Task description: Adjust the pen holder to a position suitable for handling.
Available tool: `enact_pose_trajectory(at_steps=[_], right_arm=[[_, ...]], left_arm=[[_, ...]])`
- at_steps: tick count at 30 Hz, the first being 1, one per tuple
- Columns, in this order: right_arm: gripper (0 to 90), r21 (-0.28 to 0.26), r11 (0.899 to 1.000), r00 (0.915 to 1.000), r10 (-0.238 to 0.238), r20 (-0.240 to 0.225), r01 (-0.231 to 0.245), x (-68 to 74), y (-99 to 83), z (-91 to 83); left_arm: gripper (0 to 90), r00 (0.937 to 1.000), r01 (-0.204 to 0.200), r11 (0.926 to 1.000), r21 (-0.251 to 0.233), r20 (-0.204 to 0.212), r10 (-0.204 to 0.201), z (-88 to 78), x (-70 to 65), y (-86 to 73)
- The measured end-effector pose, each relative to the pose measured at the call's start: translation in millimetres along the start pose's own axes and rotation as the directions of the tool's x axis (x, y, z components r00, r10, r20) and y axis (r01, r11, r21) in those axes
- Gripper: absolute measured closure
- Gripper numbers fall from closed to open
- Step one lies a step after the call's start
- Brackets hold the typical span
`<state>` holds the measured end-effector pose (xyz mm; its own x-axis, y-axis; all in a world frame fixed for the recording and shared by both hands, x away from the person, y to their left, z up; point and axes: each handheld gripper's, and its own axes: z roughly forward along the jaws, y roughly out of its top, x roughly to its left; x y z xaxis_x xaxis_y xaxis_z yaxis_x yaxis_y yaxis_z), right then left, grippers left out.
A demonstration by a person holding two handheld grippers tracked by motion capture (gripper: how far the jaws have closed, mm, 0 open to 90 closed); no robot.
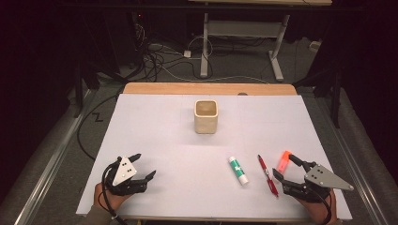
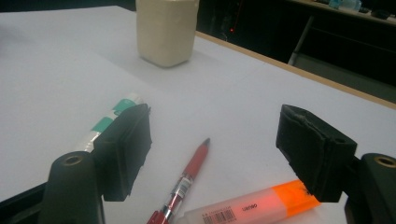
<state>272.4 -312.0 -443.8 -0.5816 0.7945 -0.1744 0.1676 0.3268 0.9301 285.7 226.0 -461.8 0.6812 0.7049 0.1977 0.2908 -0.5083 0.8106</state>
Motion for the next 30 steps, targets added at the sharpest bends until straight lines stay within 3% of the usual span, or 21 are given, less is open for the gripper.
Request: enact_pose_trajectory(at_steps=[11, 21, 30], right_arm=[[27.5, 0.023, 1.0, 0.9999, 0.001, 0.016, -0.001, -6.3, -3.6, 0.2], [28.0, 0.06, 0.998, 0.9999, -0.006, -0.014, 0.006, -7.6, -7.6, 4.4], [27.7, 0.07, 0.998, 0.9999, -0.007, -0.012, 0.008, -8.7, -8.7, 5.7]], left_arm=[[22.3, 0.9997, 0.001, 0.9999, -0.014, 0.024, -0.001, 11.5, 16.6, 24.5], [22.3, 0.9974, 0.016, 0.9972, -0.073, 0.071, -0.011, 44.7, 37.0, 64.2], [22.4, 0.9927, -0.078, 0.9956, -0.052, 0.088, 0.083, 75.2, 40.5, 116.2]])
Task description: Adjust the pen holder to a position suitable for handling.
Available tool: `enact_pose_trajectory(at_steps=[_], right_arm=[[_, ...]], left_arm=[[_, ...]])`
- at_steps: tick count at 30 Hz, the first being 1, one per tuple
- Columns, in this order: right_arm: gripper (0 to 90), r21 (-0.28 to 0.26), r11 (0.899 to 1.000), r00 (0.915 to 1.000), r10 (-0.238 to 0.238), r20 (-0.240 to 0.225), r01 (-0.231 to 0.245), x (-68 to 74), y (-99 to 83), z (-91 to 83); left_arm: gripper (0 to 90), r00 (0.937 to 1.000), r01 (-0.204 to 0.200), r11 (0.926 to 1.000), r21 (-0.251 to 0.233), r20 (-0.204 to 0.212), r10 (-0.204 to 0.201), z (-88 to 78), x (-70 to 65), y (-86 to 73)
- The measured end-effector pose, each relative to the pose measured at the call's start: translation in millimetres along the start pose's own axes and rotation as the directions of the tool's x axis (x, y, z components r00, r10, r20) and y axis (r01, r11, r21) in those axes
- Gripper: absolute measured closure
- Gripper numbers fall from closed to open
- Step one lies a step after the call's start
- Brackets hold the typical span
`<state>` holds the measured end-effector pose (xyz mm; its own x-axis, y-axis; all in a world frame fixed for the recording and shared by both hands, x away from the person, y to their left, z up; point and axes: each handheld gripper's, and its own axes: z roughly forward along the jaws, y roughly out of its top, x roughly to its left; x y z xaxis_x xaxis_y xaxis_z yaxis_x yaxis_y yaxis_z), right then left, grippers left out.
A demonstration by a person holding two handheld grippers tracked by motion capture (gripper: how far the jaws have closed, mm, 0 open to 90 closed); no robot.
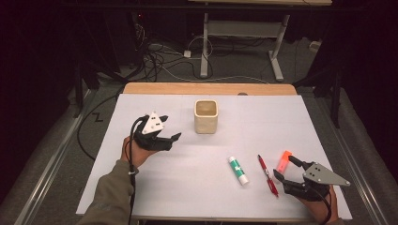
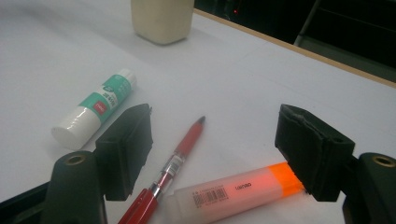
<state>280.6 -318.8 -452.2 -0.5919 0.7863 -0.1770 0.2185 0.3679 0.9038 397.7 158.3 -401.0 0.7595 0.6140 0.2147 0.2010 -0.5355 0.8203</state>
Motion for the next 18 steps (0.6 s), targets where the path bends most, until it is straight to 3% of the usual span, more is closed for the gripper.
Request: enact_pose_trajectory(at_steps=[5, 9, 12, 18], right_arm=[[28.0, 0.013, 1.0, 0.9999, 0.005, -0.013, -0.005, 0.5, -1.5, 1.3], [29.3, 0.017, 1.0, 0.9992, 0.009, -0.039, -0.009, 0.7, -2.3, 2.5], [29.3, 0.029, 1.0, 0.9986, 0.005, -0.052, -0.004, 1.3, -3.2, 4.3], [29.6, 0.026, 1.0, 0.9972, 0.003, -0.075, -0.001, 2.4, -2.5, 4.2]], left_arm=[[28.8, 0.9983, -0.045, 0.9988, 0.021, 0.037, 0.044, 21.4, 3.0, 29.6], [37.5, 0.9921, -0.097, 0.9936, 0.059, 0.086, 0.091, 38.5, 4.0, 52.2], [40.6, 0.9875, -0.092, 0.9922, 0.084, 0.136, 0.08, 53.9, 7.8, 65.0], [41.7, 0.9748, -0.137, 0.9733, 0.184, 0.2, 0.099, 85.8, 8.9, 82.5]])
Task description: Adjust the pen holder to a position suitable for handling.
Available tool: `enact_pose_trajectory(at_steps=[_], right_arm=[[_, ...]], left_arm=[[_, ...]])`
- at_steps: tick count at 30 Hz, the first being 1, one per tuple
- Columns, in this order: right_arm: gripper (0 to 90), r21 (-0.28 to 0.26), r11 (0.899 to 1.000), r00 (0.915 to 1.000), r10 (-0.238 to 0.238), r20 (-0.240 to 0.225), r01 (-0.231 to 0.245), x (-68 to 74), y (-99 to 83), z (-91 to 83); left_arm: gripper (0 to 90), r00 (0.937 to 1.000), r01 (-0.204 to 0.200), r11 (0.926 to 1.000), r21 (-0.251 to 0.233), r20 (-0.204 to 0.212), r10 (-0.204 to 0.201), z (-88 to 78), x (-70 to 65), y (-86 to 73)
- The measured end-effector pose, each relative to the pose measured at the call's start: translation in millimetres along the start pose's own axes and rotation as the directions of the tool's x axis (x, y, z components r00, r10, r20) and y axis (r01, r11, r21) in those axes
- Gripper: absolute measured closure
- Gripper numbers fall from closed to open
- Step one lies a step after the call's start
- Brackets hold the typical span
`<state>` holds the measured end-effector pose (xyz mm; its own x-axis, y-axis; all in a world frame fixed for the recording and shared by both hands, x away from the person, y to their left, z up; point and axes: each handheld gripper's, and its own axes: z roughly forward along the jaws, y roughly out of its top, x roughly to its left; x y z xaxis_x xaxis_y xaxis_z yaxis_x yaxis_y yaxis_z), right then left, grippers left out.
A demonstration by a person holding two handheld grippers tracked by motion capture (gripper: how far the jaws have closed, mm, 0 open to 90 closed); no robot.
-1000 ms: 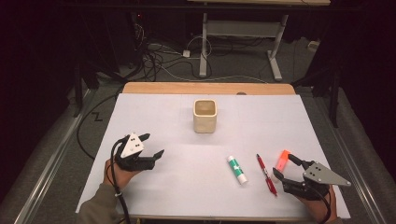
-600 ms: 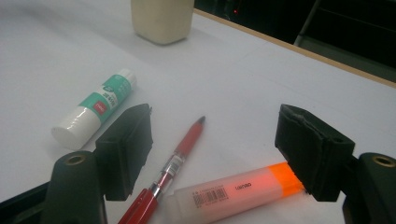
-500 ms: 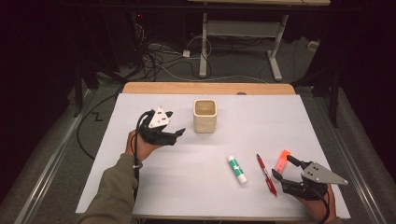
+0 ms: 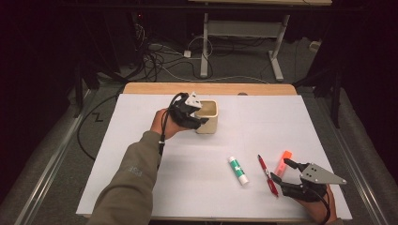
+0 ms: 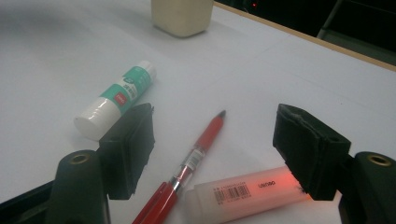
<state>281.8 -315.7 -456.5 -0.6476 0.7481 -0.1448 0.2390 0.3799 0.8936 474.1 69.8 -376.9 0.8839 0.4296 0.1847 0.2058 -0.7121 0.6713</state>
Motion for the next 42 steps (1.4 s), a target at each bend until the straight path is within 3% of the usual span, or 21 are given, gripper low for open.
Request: enact_pose_trajectory(at_steps=[3, 7, 9, 11, 12, 14, 16, 21, 25, 31, 38, 40, 42], right_arm=[[29.6, 0.002, 1.0, 1.0, -0.004, -0.004, 0.004, 0.7, 0.1, 0.2], [29.7, 0.005, 1.0, 0.9998, -0.014, -0.015, 0.014, 1.4, 0.5, 1.2], [29.7, 0.001, 1.0, 0.9997, -0.01, -0.023, 0.01, 1.0, 0.1, 1.4], [29.7, 0.008, 1.0, 0.9996, -0.01, -0.027, 0.011, 1.1, -0.7, 2.5], [29.7, 0.016, 1.0, 0.9994, -0.013, -0.033, 0.013, 1.2, -1.6, 3.8], [29.7, 0.017, 1.0, 0.9992, -0.015, -0.036, 0.015, 1.5, -1.7, 4.1], [29.7, 0.018, 1.0, 0.9991, -0.015, -0.038, 0.016, 1.8, -1.7, 4.1], [30.2, 0.023, 1.0, 0.9989, -0.011, -0.045, 0.012, 1.7, -2.5, 5.0], [30.2, 0.023, 1.0, 0.9988, -0.012, -0.047, 0.013, 1.7, -2.4, 5.6], [30.3, 0.022, 1.0, 0.9987, -0.012, -0.049, 0.013, 3.2, -1.6, 5.2], [30.3, 0.03, 0.999, 0.9988, -0.012, -0.048, 0.014, 3.9, -1.2, 5.6], [30.3, 0.038, 0.999, 0.9991, -0.015, -0.039, 0.016, 4.0, -1.3, 5.8], [30.3, 0.042, 0.999, 0.9993, -0.011, -0.036, 0.012, 3.6, -1.5, 5.8]], left_arm=[[43.6, 0.9997, -0.003, 0.9978, 0.067, 0.024, 0.002, 13.1, 5.7, 8.1], [44.2, 0.9956, -0.013, 0.9942, 0.107, 0.093, 0.003, 26.6, 12.2, 16.8], [50.6, 0.9891, -0.016, 0.9911, 0.132, 0.147, -0.004, 34.0, 14.2, 19.9], [54.1, 0.9842, -0.037, 0.9834, 0.178, 0.177, 0.005, 42.1, 15.0, 22.5], [60.4, 0.9807, -0.052, 0.9807, 0.188, 0.195, 0.014, 45.2, 14.9, 23.3], [63.1, 0.9748, -0.069, 0.9784, 0.195, 0.222, 0.025, 48.9, 15.4, 23.5], [69.4, 0.9648, -0.084, 0.9779, 0.191, 0.261, 0.032, 49.0, 17.5, 23.3], [78.1, 0.9549, -0.105, 0.9736, 0.203, 0.294, 0.042, 47.0, 16.5, 24.7], [79.8, 0.9526, -0.135, 0.9614, 0.24, 0.298, 0.06, 43.6, 8.4, 26.6], [79.9, 0.9416, -0.181, 0.9499, 0.255, 0.324, 0.092, 35.5, -5.9, 25.0], [79.9, 0.9214, -0.241, 0.9346, 0.262, 0.364, 0.136, 23.7, -32.1, 21.5], [79.9, 0.9241, -0.229, 0.9383, 0.259, 0.361, 0.126, 21.3, -39.7, 20.4], [79.9, 0.9215, -0.232, 0.938, 0.258, 0.367, 0.127, 18.6, -45.9, 19.3]])
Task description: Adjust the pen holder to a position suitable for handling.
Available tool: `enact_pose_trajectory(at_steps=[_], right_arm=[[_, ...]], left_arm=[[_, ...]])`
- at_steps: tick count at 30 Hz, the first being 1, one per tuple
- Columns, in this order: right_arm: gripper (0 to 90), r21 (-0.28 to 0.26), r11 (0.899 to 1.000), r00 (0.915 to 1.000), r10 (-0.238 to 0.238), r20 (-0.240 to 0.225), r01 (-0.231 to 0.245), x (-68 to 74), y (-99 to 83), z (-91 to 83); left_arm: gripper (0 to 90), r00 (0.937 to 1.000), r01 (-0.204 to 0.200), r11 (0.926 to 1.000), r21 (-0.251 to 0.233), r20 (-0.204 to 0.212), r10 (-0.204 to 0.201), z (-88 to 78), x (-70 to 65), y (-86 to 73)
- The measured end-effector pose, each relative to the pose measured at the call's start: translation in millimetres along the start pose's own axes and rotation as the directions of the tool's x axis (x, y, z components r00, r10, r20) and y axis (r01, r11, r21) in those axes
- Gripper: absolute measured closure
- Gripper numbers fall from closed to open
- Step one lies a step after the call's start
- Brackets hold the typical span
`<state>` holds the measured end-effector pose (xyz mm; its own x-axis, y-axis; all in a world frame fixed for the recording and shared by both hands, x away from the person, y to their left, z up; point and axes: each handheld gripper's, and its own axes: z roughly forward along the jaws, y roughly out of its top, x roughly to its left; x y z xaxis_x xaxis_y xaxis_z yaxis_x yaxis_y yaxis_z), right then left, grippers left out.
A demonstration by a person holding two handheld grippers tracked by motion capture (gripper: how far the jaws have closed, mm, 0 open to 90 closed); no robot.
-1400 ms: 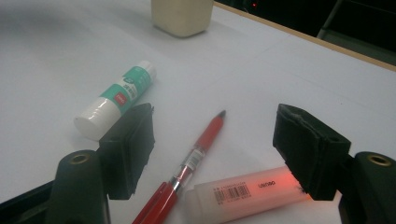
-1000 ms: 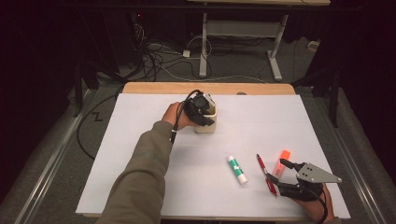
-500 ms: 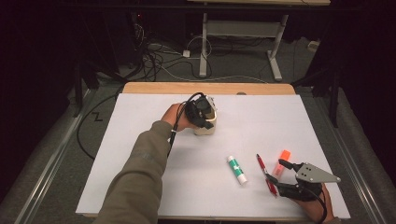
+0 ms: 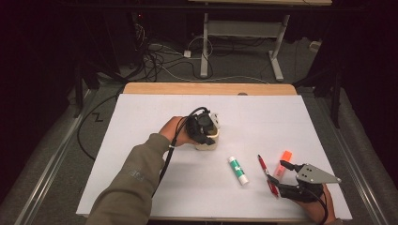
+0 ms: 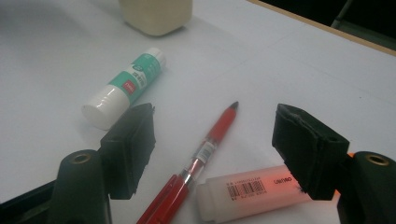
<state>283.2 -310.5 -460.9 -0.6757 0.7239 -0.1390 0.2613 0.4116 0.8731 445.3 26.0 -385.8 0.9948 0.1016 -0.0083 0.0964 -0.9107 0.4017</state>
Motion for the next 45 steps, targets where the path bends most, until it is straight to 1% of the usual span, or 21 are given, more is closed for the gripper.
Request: enact_pose_trajectory(at_steps=[6, 10, 14, 15, 17, 18, 20, 21, 22, 24, 25, 29, 30, 31, 33, 36, 38, 39, 41, 43, 45], right_arm=[[30.3, 0.002, 1.0, 1.0, 0.0, 0.005, 0.0, 0.9, 0.4, 0.4], [30.3, 0.014, 1.0, 1.0, -0.001, 0.004, 0.001, 1.9, 0.5, 1.9], [30.4, 0.016, 1.0, 1.0, -0.001, 0.007, 0.001, 2.6, 0.8, 1.9], [30.4, 0.016, 1.0, 1.0, -0.001, 0.007, 0.001, 2.5, 0.7, 1.7], [30.4, 0.017, 1.0, 0.9999, -0.001, 0.012, 0.0, 2.2, 0.7, 1.5], [30.4, 0.016, 1.0, 0.9999, 0.0, 0.012, 0.0, 1.7, 0.7, 1.3], [30.4, 0.016, 1.0, 0.9999, 0.002, 0.014, -0.003, 1.2, 0.7, 0.9], [30.4, 0.016, 1.0, 0.9999, 0.004, 0.014, -0.004, 1.0, 0.6, 0.8], [30.4, 0.016, 1.0, 0.9999, 0.006, 0.014, -0.006, 0.8, 0.4, 0.9], [30.7, 0.018, 1.0, 0.9998, 0.008, 0.016, -0.008, 0.4, 0.1, 0.9], [30.8, 0.017, 1.0, 0.9998, 0.008, 0.017, -0.008, 0.2, 0.0, 1.0], [30.8, 0.014, 1.0, 0.9997, 0.013, 0.02, -0.013, -0.6, 0.1, 0.6], [30.9, 0.012, 1.0, 0.9997, 0.015, 0.02, -0.015, -0.7, 0.3, 0.2], [30.9, 0.009, 1.0, 0.9997, 0.016, 0.018, -0.016, -0.8, 0.3, -0.1], [30.9, 0.008, 1.0, 0.9996, 0.016, 0.023, -0.017, -0.8, 0.5, -0.3], [30.8, 0.006, 1.0, 0.9996, 0.012, 0.026, -0.013, -0.2, 0.9, 0.3], [30.8, 0.002, 1.0, 0.9995, 0.025, 0.018, -0.025, -0.3, 1.4, 0.0], [30.8, -0.01, 0.999, 0.9992, 0.038, 0.008, -0.038, -0.9, 1.9, -0.3], [30.8, -0.017, 0.999, 0.9987, 0.049, 0.01, -0.049, -1.2, 2.9, -1.2], [30.8, -0.02, 0.999, 0.9988, 0.046, 0.018, -0.046, -1.3, 3.2, -2.8], [30.8, -0.03, 0.998, 0.9984, 0.052, 0.022, -0.051, -2.2, 2.8, -4.7]], left_arm=[[79.9, 0.9993, 0.003, 0.9999, -0.016, 0.036, -0.003, 0.6, -21.9, -1.1], [79.9, 0.9998, 0.005, 0.9998, -0.018, 0.02, -0.005, 1.0, -32.4, -1.6], [79.5, 0.9997, 0.024, 0.9983, -0.054, 0.012, -0.023, 1.9, -33.2, -5.6], [79.1, 0.9997, 0.026, 0.9974, -0.066, -0.001, -0.026, 2.2, -32.5, -6.5], [74.0, 0.9989, 0.043, 0.9956, -0.083, -0.012, -0.044, 2.4, -31.9, -7.8], [70.2, 0.999, 0.044, 0.9951, -0.088, -0.004, -0.045, 2.3, -30.9, -8.4], [70.0, 0.9992, 0.037, 0.9957, -0.085, -0.012, -0.038, 2.6, -31.7, -9.1], [69.9, 0.9989, 0.045, 0.9951, -0.088, -0.008, -0.046, 2.6, -32.0, -9.5], [68.3, 0.999, 0.045, 0.995, -0.089, -0.002, -0.046, 2.8, -32.3, -9.8], [63.6, 0.9991, 0.037, 0.9954, -0.089, -0.017, -0.038, 2.4, -33.8, -10.3], [61.8, 0.9993, 0.036, 0.9945, -0.099, -0.009, -0.037, 1.5, -34.8, -11.1], [57.0, 0.9987, 0.033, 0.9925, -0.117, -0.036, -0.037, -2.5, -40.0, -14.4], [55.3, 0.9981, 0.024, 0.9928, -0.117, -0.053, -0.031, -3.8, -41.3, -15.3], [55.3, 0.9972, 0.03, 0.9921, -0.122, -0.065, -0.038, -5.0, -42.6, -16.5], [52.2, 0.9964, 0.034, 0.9885, -0.147, -0.072, -0.045, -8.7, -43.5, -19.0], [47.6, 0.991, 0.034, 0.9834, -0.178, -0.121, -0.056, -16.1, -45.8, -21.3], [43.2, 0.9883, 0.021, 0.9804, -0.196, -0.144, -0.05, -21.2, -47.9, -22.6], [43.1, 0.9852, 0.014, 0.9794, -0.201, -0.164, -0.048, -23.4, -49.4, -22.9], [36.6, 0.9788, -0.011, 0.9743, -0.225, -0.202, -0.036, -28.2, -53.4, -23.5], [35.3, 0.9692, -0.018, 0.9631, -0.269, -0.241, -0.05, -34.5, -57.0, -25.8], [28.7, 0.9568, -0.014, 0.9448, -0.327, -0.279, -0.082, -41.2, -60.9, -30.0]])
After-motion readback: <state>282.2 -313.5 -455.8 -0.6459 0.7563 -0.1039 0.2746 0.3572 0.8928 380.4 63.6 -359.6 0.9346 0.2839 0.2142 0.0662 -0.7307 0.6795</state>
